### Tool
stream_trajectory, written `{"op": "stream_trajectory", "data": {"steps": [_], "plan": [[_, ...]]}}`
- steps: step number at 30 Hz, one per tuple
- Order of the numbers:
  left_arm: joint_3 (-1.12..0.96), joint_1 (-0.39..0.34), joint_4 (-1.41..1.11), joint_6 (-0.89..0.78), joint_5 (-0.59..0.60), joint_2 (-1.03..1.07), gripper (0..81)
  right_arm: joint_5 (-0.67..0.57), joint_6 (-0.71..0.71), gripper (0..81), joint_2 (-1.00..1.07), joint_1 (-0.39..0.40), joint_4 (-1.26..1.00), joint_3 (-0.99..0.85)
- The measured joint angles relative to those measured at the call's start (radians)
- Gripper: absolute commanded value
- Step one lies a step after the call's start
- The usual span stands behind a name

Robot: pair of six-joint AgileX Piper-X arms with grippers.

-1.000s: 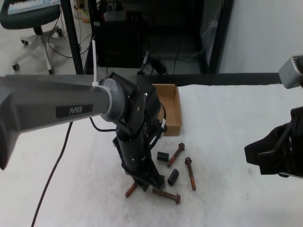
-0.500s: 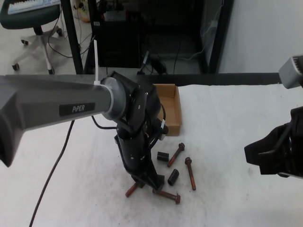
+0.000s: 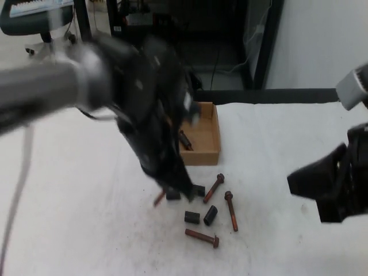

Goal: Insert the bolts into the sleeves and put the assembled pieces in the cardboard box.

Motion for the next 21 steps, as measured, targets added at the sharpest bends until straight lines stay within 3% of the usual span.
{"op": "stream_trajectory", "data": {"steps": [8, 13, 18, 21], "plan": [[0.250, 0.029, -0.117, -0.135, -0.122, -0.433, 0.1, -0.025, -0.074, 1.7, 0.199, 0.000, -0.129, -0.023], [0.412, 0.069, -0.125, -0.191, -0.245, -0.707, 0.1, -0.031, -0.145, 17.1, 0.374, 0.000, -0.129, -0.082], [0.496, 0.092, -0.121, -0.197, -0.314, -0.876, 0.1, -0.066, -0.188, 35.7, 0.689, 0.029, -0.131, -0.233], [0.523, 0.097, -0.111, -0.194, -0.335, -0.993, 0.1, -0.074, -0.270, 36.6, 0.818, 0.066, -0.135, -0.436]]}}
